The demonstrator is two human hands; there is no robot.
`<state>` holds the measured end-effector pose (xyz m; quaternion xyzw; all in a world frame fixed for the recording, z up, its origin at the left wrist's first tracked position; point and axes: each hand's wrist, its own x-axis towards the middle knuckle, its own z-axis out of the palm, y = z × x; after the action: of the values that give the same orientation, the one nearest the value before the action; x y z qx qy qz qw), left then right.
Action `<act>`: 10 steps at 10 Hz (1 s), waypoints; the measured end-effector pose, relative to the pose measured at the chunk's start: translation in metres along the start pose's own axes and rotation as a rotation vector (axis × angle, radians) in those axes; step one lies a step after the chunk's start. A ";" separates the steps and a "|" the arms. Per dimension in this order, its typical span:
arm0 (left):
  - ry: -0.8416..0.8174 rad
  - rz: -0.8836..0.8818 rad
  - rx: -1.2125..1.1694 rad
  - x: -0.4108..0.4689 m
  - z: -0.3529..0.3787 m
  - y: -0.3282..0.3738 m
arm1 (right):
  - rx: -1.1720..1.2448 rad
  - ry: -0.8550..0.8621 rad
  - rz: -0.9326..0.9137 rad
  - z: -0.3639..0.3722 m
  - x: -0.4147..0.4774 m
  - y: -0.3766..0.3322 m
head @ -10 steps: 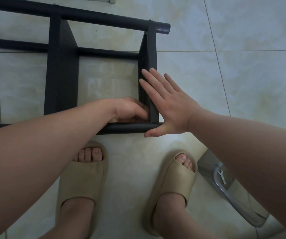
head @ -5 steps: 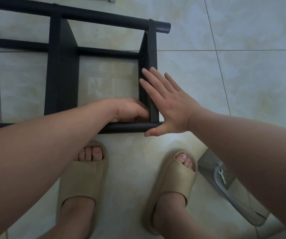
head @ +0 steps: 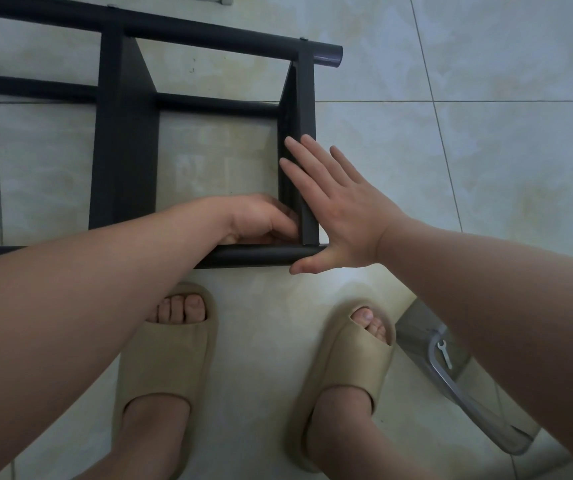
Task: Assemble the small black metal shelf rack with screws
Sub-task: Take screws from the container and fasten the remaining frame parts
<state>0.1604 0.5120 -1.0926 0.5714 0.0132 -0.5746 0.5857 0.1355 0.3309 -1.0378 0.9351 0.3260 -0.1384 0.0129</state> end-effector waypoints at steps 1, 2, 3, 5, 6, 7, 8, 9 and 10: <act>-0.016 -0.010 -0.021 0.001 -0.001 0.000 | 0.002 -0.002 0.002 0.000 0.000 0.000; -0.051 -0.029 -0.027 0.000 0.001 0.000 | 0.001 0.000 0.002 -0.001 0.000 0.000; 0.001 -0.039 0.043 0.001 0.002 0.001 | 0.003 0.006 0.000 0.000 0.000 0.000; 0.043 -0.003 0.125 -0.004 0.003 0.004 | 0.000 0.013 0.000 0.001 0.000 0.000; 0.057 0.013 0.118 -0.002 0.002 0.002 | 0.000 0.011 0.001 0.001 0.000 0.000; 0.047 0.013 0.108 -0.002 0.002 0.002 | -0.002 0.014 0.002 0.001 0.000 0.000; 0.018 0.017 0.078 -0.002 0.001 0.001 | -0.001 0.016 -0.001 0.001 0.000 0.000; 0.009 0.015 0.041 0.000 -0.001 0.000 | -0.003 0.011 0.000 0.000 0.000 0.000; -0.005 0.003 0.013 0.000 0.001 0.000 | -0.008 0.007 0.002 0.000 0.000 0.000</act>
<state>0.1600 0.5117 -1.0920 0.5739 0.0071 -0.5751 0.5830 0.1352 0.3310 -1.0376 0.9358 0.3258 -0.1341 0.0155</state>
